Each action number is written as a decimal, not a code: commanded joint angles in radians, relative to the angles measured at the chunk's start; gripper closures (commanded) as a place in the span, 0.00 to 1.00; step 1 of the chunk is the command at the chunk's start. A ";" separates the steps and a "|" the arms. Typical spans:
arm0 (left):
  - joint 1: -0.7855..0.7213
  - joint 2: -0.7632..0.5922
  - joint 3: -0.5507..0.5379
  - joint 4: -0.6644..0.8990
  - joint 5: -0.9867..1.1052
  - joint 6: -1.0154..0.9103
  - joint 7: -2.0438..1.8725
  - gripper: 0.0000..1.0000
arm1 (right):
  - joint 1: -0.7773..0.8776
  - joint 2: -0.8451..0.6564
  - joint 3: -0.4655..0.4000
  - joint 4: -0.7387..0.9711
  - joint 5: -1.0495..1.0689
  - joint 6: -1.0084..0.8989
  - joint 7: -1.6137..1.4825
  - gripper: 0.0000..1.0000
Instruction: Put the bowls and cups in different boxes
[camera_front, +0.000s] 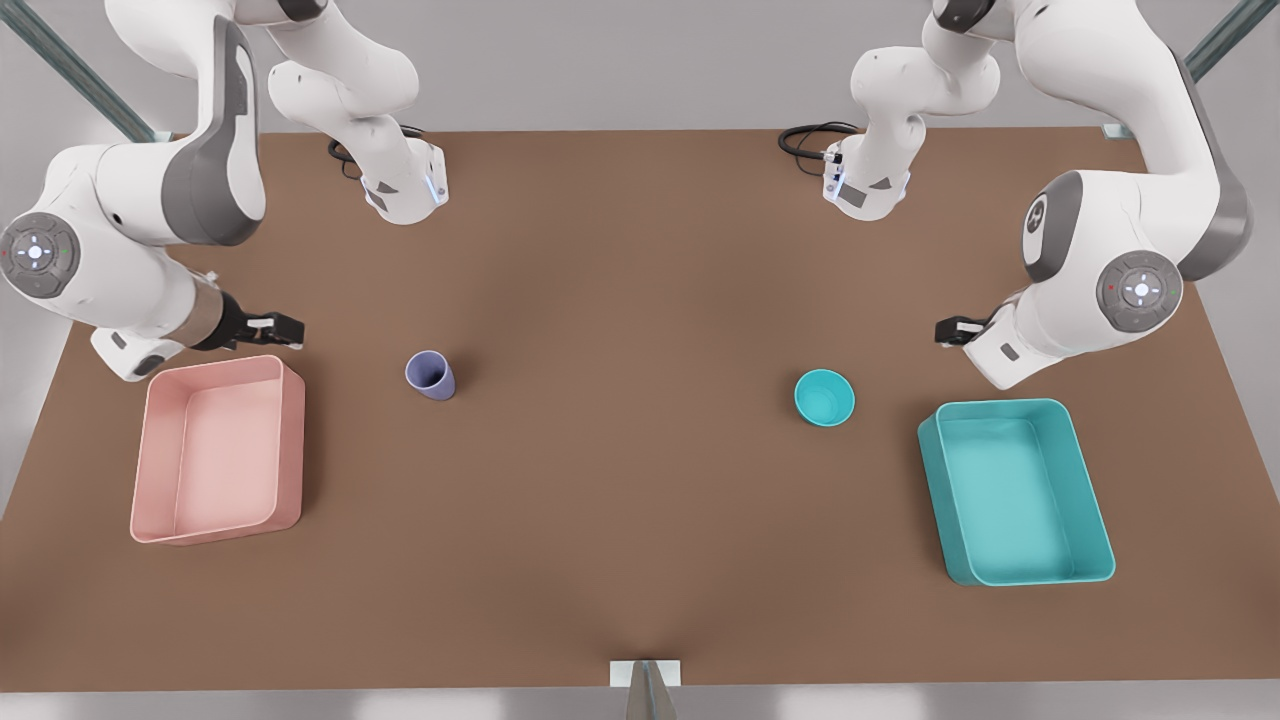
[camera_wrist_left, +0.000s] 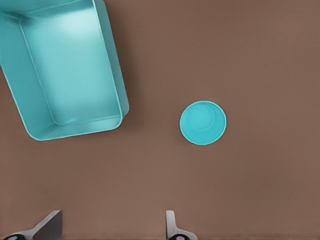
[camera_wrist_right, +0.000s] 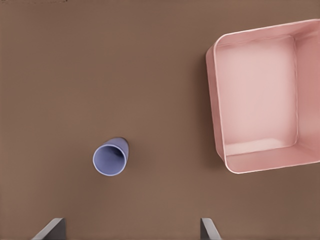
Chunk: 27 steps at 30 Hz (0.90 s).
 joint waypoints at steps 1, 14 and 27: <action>0.000 0.000 0.000 0.000 0.003 -0.008 0.010 0.00 | 0.001 -0.001 0.001 -0.001 0.001 0.007 0.033 0.00; -0.022 0.230 0.000 -0.545 -0.381 0.879 0.163 0.00 | 0.185 0.100 0.007 -0.354 0.005 0.593 0.265 0.00; -0.020 0.281 0.000 -0.612 -0.408 0.879 0.304 0.56 | 0.141 -0.015 0.007 -0.821 0.005 0.955 0.166 0.00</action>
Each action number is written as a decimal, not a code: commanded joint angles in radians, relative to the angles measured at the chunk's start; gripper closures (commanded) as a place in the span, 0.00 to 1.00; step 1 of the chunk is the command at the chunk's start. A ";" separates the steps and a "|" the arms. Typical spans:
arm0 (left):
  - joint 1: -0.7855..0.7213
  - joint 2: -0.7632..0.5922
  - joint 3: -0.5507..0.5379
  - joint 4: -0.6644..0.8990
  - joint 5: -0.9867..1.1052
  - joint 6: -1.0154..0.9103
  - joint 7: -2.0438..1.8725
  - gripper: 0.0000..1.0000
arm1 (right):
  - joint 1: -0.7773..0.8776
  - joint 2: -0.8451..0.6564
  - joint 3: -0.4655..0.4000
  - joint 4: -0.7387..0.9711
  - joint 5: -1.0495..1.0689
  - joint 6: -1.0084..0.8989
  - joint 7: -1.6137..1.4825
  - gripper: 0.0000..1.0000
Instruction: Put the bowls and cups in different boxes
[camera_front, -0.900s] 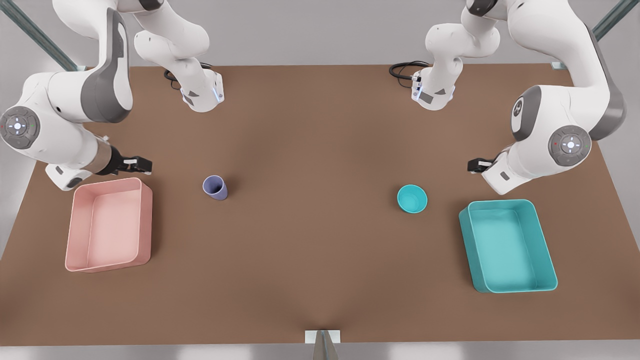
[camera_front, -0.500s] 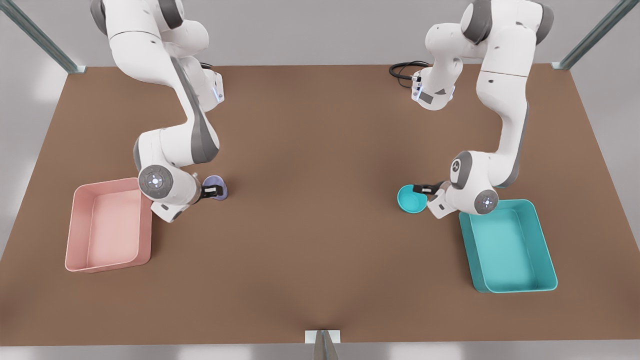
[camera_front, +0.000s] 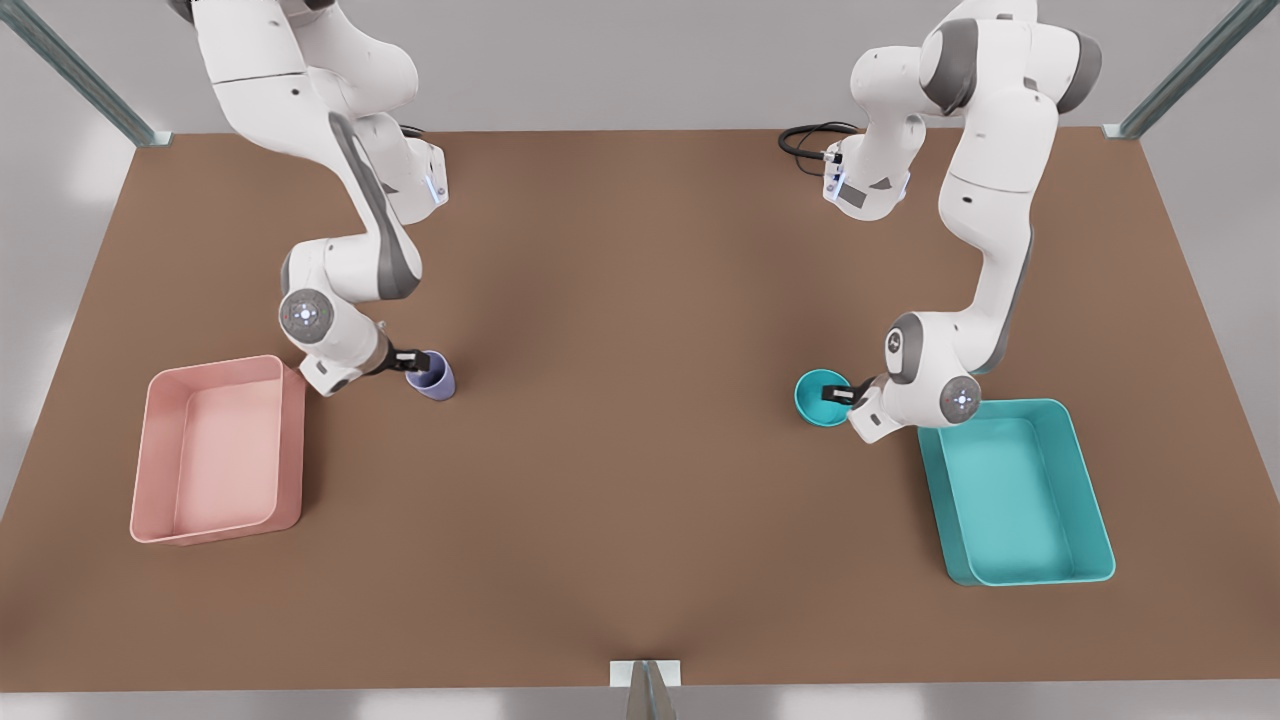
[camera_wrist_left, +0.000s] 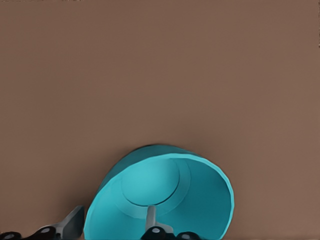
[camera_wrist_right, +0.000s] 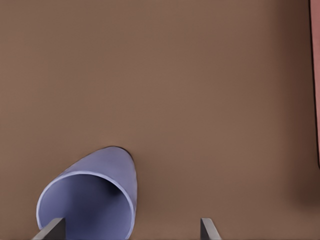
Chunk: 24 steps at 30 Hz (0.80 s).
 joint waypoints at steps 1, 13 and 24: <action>0.000 0.004 0.000 0.000 -0.048 0.027 0.134 0.63 | 0.000 0.001 0.000 -0.015 0.001 0.126 0.011 0.00; 0.011 -0.101 0.124 0.422 0.146 -0.484 -0.185 0.79 | -0.022 0.042 0.001 -0.060 0.003 0.119 -0.064 0.00; 0.136 0.112 0.323 0.483 0.163 -0.163 -0.027 0.79 | -0.010 0.120 0.004 -0.040 0.010 0.133 -0.078 0.56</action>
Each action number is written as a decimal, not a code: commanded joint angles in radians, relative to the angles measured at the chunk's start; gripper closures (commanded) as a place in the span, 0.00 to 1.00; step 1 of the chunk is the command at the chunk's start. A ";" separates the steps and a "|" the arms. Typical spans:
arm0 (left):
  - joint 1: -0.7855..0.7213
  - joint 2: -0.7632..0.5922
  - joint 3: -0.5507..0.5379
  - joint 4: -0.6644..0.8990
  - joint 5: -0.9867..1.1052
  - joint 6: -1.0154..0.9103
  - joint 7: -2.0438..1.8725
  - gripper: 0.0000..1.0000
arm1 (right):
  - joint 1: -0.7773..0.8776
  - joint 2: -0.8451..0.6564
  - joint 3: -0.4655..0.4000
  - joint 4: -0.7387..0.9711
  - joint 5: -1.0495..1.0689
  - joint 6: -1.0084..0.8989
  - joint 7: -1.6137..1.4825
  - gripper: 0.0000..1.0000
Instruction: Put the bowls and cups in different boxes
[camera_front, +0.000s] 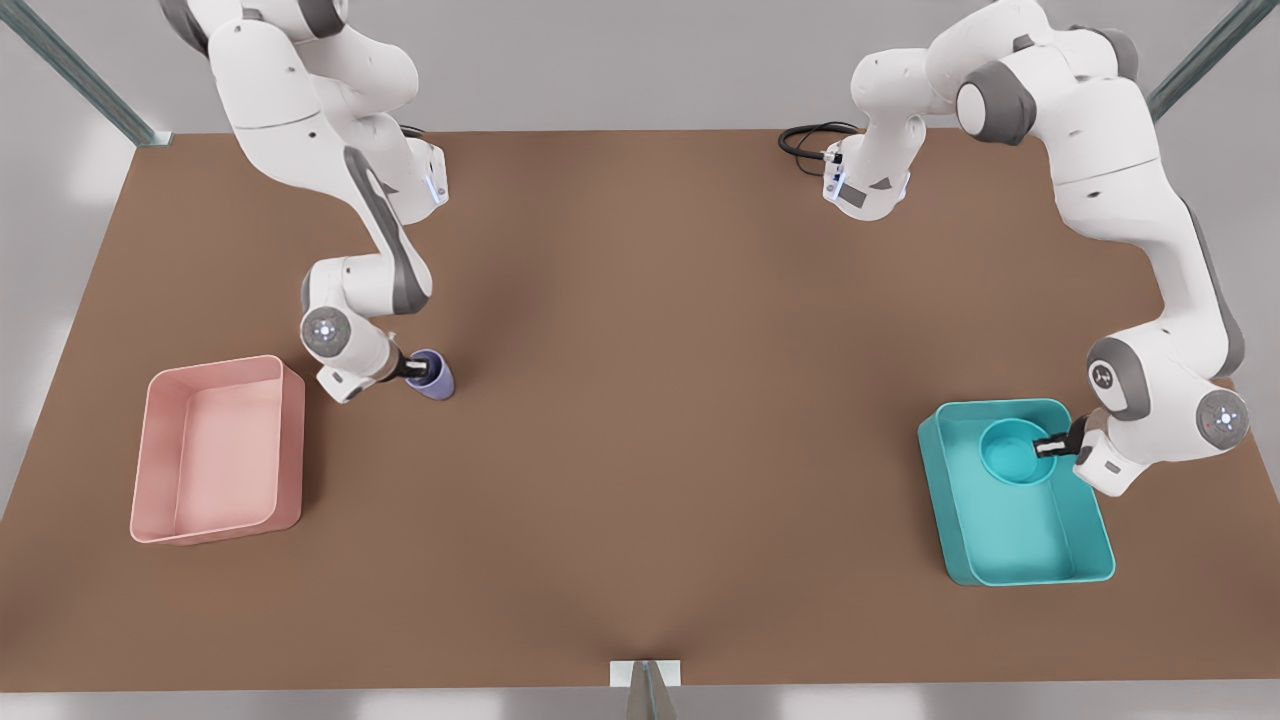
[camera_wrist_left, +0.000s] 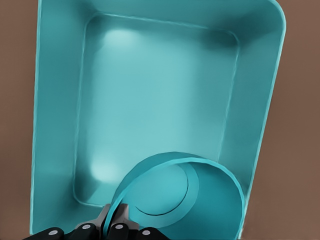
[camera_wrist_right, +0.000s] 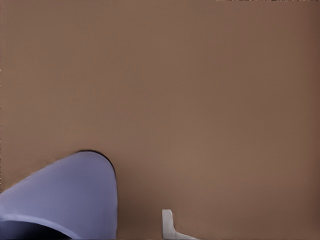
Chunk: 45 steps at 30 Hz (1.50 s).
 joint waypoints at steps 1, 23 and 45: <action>0.009 0.027 0.000 -0.001 -0.002 0.099 -0.001 0.79 | 0.011 0.006 0.000 0.007 -0.007 0.005 -0.027 0.61; -0.105 -0.363 -0.278 0.201 0.199 -0.566 -0.090 0.00 | -0.463 0.338 -0.049 0.754 -0.021 -0.328 -0.632 0.79; -0.094 -0.373 -0.316 0.212 0.235 -0.625 -0.100 0.00 | -0.396 0.125 -0.036 0.774 -0.002 -0.730 -0.555 0.00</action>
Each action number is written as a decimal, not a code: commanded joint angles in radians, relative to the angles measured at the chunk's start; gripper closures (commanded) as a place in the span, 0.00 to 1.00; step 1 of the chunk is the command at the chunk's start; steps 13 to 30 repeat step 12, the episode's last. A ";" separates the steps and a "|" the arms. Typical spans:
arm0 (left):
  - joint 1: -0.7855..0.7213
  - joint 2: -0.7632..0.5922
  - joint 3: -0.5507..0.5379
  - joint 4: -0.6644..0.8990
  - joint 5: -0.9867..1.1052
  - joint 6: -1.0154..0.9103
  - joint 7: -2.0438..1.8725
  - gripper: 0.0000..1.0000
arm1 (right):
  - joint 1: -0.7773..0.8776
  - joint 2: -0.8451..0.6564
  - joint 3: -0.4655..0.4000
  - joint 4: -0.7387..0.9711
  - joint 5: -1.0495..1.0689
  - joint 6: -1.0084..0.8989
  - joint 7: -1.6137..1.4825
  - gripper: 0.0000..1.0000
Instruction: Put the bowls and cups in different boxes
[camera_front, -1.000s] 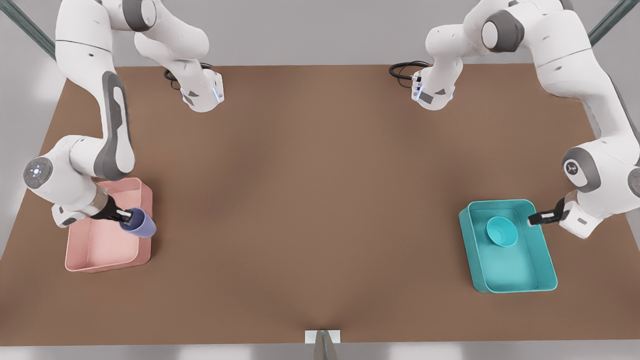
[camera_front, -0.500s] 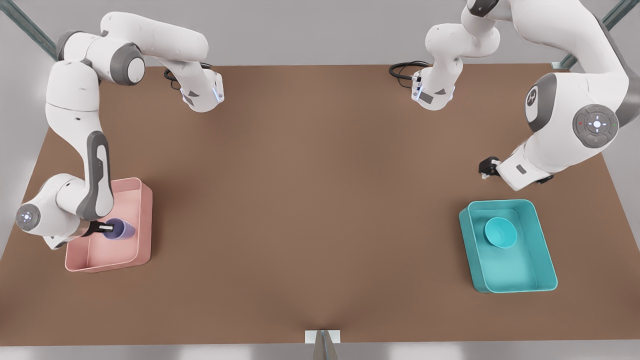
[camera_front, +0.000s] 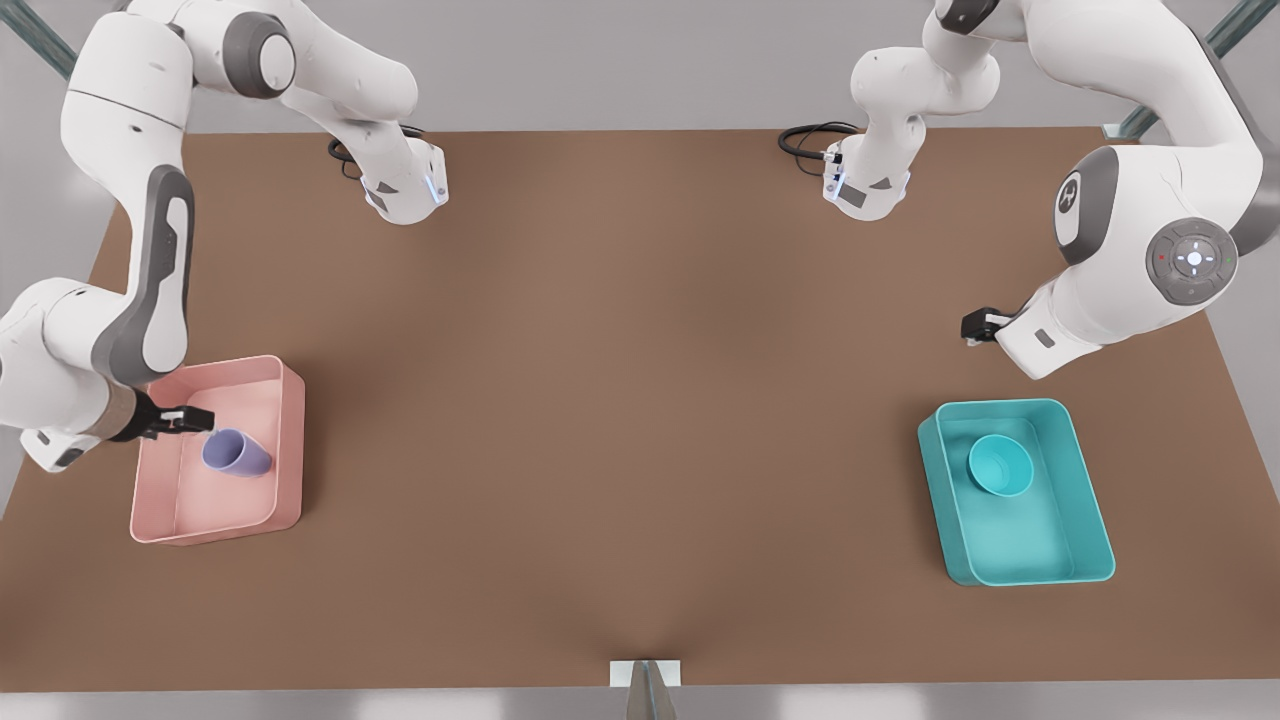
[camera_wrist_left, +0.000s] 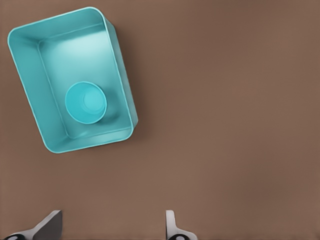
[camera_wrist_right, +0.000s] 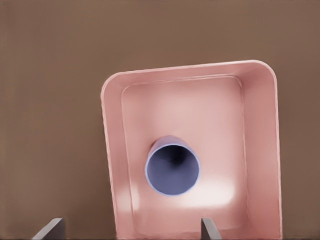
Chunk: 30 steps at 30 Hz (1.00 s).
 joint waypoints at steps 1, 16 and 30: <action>0.000 -0.001 0.000 0.000 0.000 -0.007 -0.024 0.00 | 0.060 -0.021 0.000 0.004 0.010 -0.196 0.068 0.00; 0.000 0.000 0.001 0.000 0.002 -0.005 -0.024 0.00 | 0.243 -0.245 0.000 0.071 -0.006 -0.394 0.424 0.00; 0.000 0.000 0.001 0.000 0.002 -0.005 -0.024 0.00 | 0.243 -0.245 0.000 0.071 -0.006 -0.394 0.424 0.00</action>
